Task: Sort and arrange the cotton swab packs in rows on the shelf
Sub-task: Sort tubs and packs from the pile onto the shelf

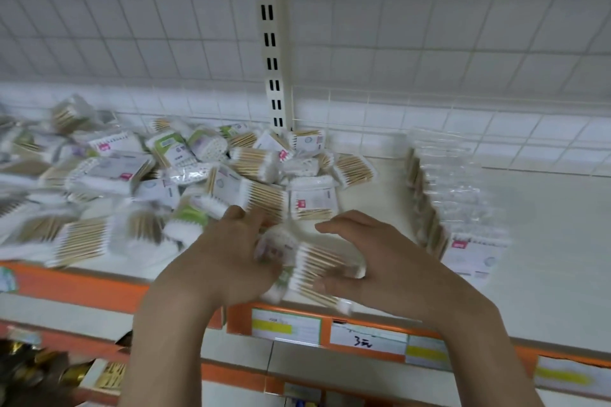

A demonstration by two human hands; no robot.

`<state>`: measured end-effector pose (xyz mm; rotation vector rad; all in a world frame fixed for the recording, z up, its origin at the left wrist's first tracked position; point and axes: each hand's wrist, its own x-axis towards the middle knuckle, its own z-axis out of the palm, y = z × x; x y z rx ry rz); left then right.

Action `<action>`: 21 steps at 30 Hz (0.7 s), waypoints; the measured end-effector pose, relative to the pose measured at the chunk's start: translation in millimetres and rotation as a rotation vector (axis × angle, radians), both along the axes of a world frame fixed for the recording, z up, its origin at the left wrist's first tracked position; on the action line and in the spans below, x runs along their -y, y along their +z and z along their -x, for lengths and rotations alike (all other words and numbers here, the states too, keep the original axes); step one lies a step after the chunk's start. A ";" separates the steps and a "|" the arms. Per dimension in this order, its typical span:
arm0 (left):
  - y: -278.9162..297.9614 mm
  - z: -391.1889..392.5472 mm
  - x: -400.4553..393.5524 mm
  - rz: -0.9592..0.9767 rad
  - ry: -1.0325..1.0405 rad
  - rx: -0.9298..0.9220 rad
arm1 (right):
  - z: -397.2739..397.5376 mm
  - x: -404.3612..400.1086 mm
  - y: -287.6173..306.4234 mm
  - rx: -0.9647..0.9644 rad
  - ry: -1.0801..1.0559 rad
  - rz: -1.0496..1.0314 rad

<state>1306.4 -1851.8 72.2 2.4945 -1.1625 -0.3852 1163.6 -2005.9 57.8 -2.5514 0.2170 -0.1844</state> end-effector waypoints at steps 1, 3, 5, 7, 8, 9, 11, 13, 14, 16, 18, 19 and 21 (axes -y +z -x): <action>-2.2 -2.1 1.0 -0.010 -0.015 -0.022 | -0.1 -0.2 -2.8 -0.022 -0.014 -0.006; -7.0 -5.4 4.3 -0.033 -0.059 -0.044 | 0.1 -1.1 -8.3 -0.076 -0.062 -0.024; -13.2 -8.0 9.4 -0.060 -0.107 -0.033 | 0.6 -2.6 -12.8 -0.124 -0.117 -0.037; -19.2 -11.0 12.8 -0.077 -0.132 -0.015 | 0.3 -4.2 -16.6 -0.168 -0.161 -0.049; -21.5 -12.6 13.6 -0.079 -0.138 -0.012 | 0.2 -5.1 -17.7 -0.184 -0.176 -0.063; -23.4 -14.5 13.6 -0.075 -0.148 -0.013 | 0.0 -6.0 -18.4 -0.189 -0.187 -0.081; -25.5 -17.5 12.9 -0.041 -0.167 -0.015 | 0.7 -7.9 -18.7 -0.173 -0.201 -0.120; -26.3 -20.5 10.9 0.023 -0.184 -0.025 | 1.7 -11.3 -19.0 -0.149 -0.232 -0.173; -26.8 -22.0 9.7 0.052 -0.197 -0.033 | 2.5 -13.4 -19.8 -0.138 -0.250 -0.198; -27.3 -24.6 7.1 0.108 -0.223 -0.065 | 4.8 -18.2 -21.0 -0.108 -0.286 -0.242; -26.0 -27.6 4.6 0.161 -0.234 -0.128 | 8.5 -22.4 -21.8 -0.074 -0.329 -0.250; -24.4 -29.2 3.6 0.177 -0.236 -0.159 | 10.9 -24.3 -21.6 -0.058 -0.350 -0.229; -21.5 -32.8 1.5 0.193 -0.239 -0.195 | 16.3 -28.8 -19.1 -0.021 -0.393 -0.184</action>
